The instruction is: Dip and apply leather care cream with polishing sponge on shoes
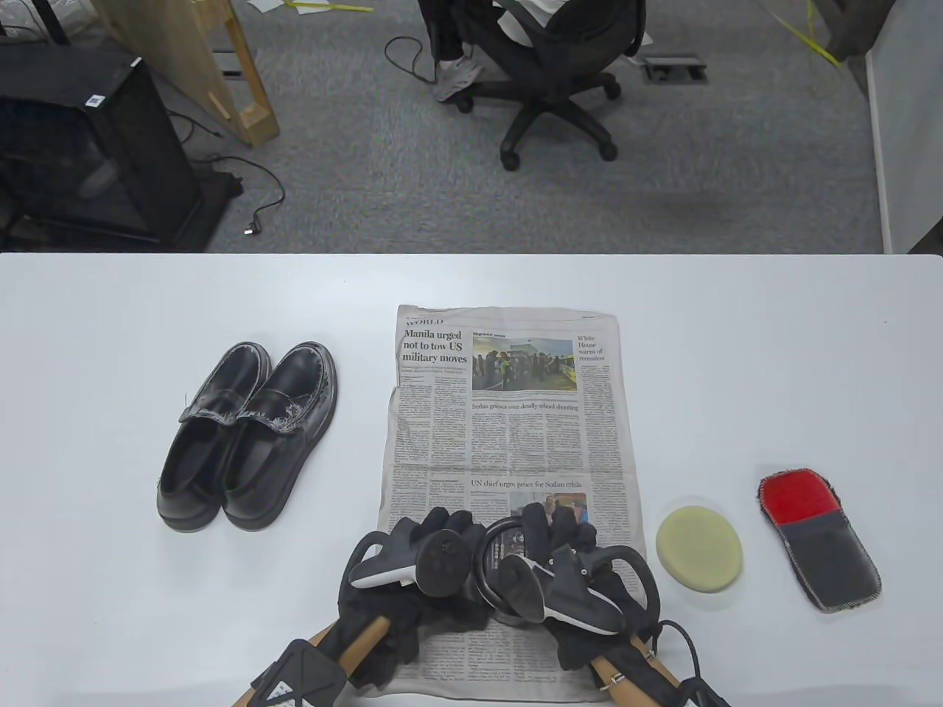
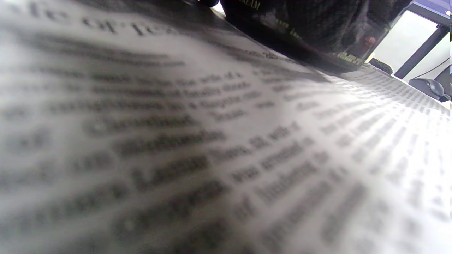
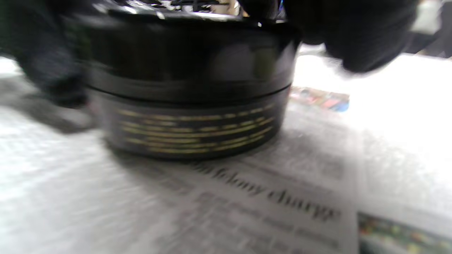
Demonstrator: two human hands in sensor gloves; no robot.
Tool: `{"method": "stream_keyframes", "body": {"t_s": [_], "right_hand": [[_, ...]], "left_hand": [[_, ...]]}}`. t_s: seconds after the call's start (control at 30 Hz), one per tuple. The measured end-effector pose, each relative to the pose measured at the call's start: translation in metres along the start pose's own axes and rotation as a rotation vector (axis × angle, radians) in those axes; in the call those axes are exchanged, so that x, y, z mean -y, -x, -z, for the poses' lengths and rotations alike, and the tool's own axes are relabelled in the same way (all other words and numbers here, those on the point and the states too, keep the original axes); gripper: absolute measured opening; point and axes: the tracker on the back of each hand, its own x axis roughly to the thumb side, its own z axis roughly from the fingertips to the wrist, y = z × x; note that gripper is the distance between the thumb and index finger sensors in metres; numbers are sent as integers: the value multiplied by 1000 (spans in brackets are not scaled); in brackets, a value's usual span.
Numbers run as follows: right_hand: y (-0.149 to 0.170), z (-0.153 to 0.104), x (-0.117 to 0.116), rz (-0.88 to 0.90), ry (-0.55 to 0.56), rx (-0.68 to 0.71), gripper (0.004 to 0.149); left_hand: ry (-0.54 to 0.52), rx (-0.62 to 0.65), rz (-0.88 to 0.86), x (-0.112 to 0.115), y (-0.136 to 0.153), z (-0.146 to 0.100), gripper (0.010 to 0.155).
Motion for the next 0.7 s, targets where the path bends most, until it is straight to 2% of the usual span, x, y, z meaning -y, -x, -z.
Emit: {"method": "stream_keyframes", "body": {"t_s": [0.07, 0.1, 0.17, 0.23, 0.3, 0.4, 0.57, 0.7], "right_hand": [[1, -4, 4, 29, 50, 89, 80], [1, -4, 4, 62, 39, 112, 76], [-2, 2, -3, 147, -93, 179, 80], [-4, 3, -3, 35, 28, 91, 84], [-10, 5, -5, -33, 48, 56, 88], [-16, 4, -7, -165, 141, -7, 89], [-5, 2, 1, -83, 54, -7, 91], [6, -1, 1, 97, -27, 140, 88]], "left_hand": [[0, 0, 0, 0, 0, 0, 104], [0, 0, 1, 0, 0, 0, 104], [1, -1, 2, 0, 0, 0, 104], [0, -1, 2, 0, 0, 0, 104], [0, -3, 7, 0, -1, 0, 104], [0, -5, 6, 0, 0, 0, 104], [0, -3, 0, 0, 0, 0, 104], [1, -1, 1, 0, 0, 0, 104]]}}
